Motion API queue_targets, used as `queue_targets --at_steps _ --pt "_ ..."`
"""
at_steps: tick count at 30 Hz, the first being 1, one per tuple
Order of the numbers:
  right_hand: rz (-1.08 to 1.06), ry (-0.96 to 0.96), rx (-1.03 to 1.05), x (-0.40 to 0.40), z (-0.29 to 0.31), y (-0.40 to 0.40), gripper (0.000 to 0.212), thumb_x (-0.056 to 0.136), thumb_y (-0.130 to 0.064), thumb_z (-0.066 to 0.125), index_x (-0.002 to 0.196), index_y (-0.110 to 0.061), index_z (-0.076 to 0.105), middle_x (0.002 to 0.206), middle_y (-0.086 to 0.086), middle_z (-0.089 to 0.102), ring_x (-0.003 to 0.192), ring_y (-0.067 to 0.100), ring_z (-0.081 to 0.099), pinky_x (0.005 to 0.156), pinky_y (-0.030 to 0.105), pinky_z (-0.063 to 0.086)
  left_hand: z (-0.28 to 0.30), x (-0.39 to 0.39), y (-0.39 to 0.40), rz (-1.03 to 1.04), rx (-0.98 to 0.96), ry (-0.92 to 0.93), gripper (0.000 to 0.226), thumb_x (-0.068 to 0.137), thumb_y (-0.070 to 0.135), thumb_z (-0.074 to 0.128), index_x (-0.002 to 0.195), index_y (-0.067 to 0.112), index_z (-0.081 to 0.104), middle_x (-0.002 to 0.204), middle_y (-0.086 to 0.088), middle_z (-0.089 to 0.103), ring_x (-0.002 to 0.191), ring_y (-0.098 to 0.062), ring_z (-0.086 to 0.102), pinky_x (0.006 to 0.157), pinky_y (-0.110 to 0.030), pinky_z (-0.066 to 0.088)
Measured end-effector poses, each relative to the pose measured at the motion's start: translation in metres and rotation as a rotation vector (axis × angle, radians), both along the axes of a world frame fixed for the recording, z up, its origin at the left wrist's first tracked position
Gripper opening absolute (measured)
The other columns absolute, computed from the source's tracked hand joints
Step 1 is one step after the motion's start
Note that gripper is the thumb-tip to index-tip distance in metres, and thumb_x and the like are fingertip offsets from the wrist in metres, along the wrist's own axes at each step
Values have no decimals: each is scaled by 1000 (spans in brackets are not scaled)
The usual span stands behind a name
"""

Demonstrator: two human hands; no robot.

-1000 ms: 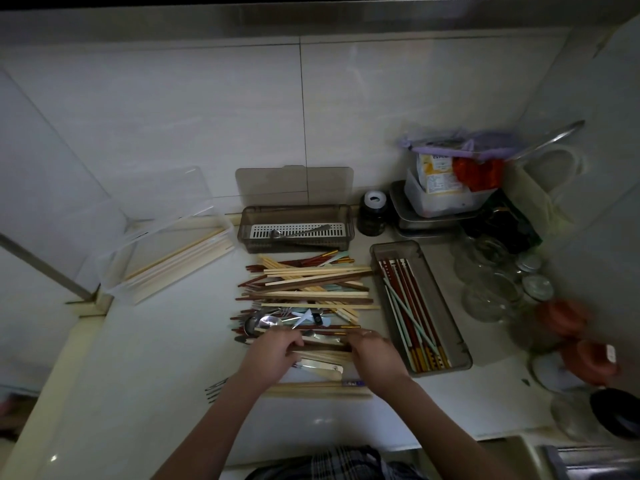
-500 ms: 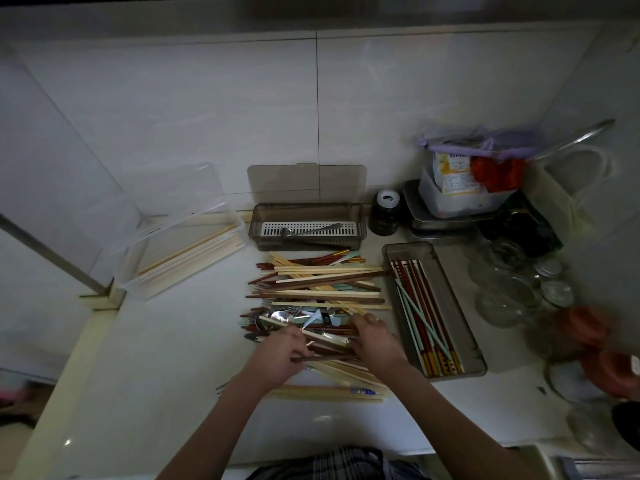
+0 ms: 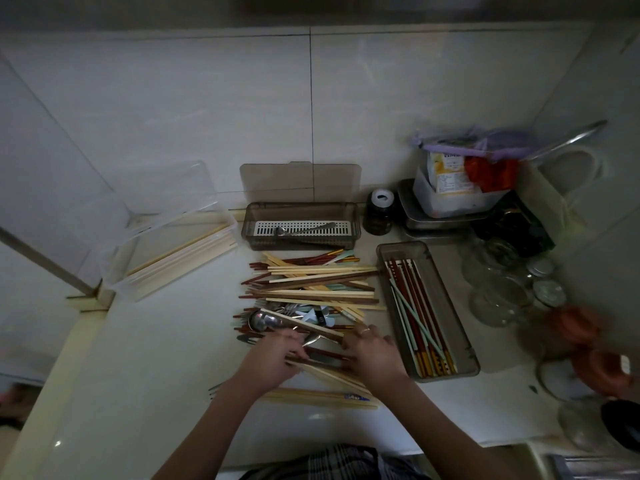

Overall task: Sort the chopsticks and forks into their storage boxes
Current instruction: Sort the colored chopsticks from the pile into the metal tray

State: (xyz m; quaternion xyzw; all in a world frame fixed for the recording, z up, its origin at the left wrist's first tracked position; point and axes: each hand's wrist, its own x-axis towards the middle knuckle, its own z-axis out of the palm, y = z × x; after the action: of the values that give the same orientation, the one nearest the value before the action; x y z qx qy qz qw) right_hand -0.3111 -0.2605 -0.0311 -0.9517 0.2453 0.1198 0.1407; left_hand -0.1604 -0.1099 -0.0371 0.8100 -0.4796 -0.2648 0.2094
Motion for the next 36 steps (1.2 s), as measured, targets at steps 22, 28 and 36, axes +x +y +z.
queue_targets --at_steps 22,28,36 --pt "-178 -407 -191 -15 44 -61 39 85 -9 49 118 -24 62 118 3 58 111 26 47 91 42 38 -1 3 13 66 -4 -260 33 79 8 61 108 23 70 127 2 57 120 -21 49 107 -35 32" --pt "-538 -672 -211 -50 39 -81 43 86 6 48 119 -18 63 105 10 59 97 28 46 81 40 42 -3 5 14 49 46 -271 37 82 12 57 115 27 65 135 8 50 127 -14 42 111 -32 24" --pt "-606 -311 -189 -73 15 -57 50 94 -22 47 143 -29 39 110 8 63 101 27 57 90 39 43 -2 -1 12 60 20 -268 42 79 10 55 117 27 63 136 10 49 128 -14 41 113 -33 19"
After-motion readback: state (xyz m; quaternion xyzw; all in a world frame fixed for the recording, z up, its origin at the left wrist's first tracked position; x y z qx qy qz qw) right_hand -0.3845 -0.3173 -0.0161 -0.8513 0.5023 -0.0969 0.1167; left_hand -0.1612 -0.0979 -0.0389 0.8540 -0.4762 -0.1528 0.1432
